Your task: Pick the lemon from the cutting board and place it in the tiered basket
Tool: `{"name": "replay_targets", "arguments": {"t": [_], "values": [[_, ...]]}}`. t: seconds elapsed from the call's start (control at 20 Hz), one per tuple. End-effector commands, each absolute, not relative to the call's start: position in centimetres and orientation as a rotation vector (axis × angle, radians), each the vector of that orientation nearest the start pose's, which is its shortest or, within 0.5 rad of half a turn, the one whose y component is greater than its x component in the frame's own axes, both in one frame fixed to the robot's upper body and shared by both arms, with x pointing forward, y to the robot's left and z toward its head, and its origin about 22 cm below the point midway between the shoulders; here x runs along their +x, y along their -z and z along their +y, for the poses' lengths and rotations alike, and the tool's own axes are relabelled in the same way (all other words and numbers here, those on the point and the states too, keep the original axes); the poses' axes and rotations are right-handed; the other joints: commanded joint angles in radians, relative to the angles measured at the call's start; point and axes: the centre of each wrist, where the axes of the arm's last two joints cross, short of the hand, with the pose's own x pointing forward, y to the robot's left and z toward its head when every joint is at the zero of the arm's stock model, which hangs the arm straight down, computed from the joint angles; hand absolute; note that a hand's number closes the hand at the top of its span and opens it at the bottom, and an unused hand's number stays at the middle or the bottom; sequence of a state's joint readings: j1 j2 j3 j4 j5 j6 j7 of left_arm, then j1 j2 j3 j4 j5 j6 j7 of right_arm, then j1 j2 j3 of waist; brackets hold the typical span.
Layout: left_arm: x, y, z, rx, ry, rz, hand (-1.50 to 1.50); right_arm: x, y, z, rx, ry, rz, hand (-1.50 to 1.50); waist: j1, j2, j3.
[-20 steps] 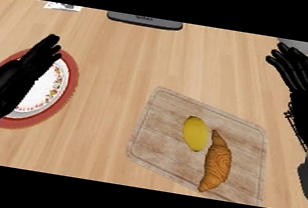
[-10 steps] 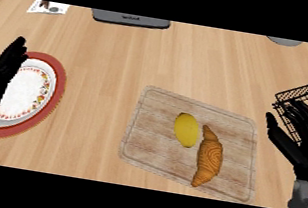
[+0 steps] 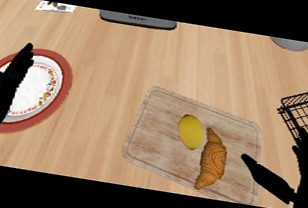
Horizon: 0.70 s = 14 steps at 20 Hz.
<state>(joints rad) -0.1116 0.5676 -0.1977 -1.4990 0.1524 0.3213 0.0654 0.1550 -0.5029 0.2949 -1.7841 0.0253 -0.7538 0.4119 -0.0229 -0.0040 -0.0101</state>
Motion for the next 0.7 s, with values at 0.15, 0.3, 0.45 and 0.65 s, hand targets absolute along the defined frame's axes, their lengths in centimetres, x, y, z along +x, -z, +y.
{"name": "replay_targets", "arguments": {"t": [0.15, 0.3, 0.45, 0.65], "values": [[27.4, -4.9, 30.4, 0.430, 0.244, -1.546, 0.00, 18.7, -8.8, -25.9, -0.652, -0.238, -1.058, -1.50, 0.028, 0.005, -0.002], [27.6, -5.4, 29.8, 0.433, 0.241, -1.543, 0.00, 20.4, -12.6, -25.1, -0.695, -0.264, -0.975, -1.50, 0.048, 0.005, 0.001], [28.6, -5.3, 30.0, 0.424, 0.259, -1.545, 0.00, 22.5, -15.5, -23.0, -0.689, -0.233, -0.934, -1.50, 0.053, 0.009, 0.003], [27.2, -2.9, 28.7, 0.415, 0.256, -1.522, 0.00, 24.0, -15.6, -21.8, -0.670, -0.277, -0.807, -1.50, 0.054, 0.008, 0.005]]}}
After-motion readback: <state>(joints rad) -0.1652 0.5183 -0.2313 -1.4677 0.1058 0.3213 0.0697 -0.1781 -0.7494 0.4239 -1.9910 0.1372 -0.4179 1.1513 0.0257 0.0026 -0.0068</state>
